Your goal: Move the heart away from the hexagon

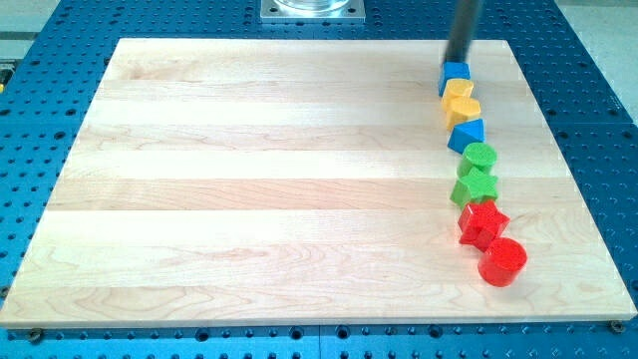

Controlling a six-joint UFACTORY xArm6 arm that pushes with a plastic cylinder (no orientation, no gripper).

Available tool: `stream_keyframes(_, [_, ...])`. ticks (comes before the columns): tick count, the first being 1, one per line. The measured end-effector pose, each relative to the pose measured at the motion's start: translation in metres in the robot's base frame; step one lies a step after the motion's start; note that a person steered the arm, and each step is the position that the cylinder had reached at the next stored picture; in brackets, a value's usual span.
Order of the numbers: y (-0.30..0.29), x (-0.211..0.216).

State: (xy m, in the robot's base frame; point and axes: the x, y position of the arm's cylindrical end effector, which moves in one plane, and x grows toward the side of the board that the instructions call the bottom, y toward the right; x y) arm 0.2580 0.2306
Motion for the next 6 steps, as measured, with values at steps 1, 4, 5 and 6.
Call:
stream_keyframes(1, [0.027, 0.030])
stream_keyframes(4, [-0.046, 0.069])
stream_keyframes(5, [-0.026, 0.080])
stream_keyframes(6, [0.025, 0.125])
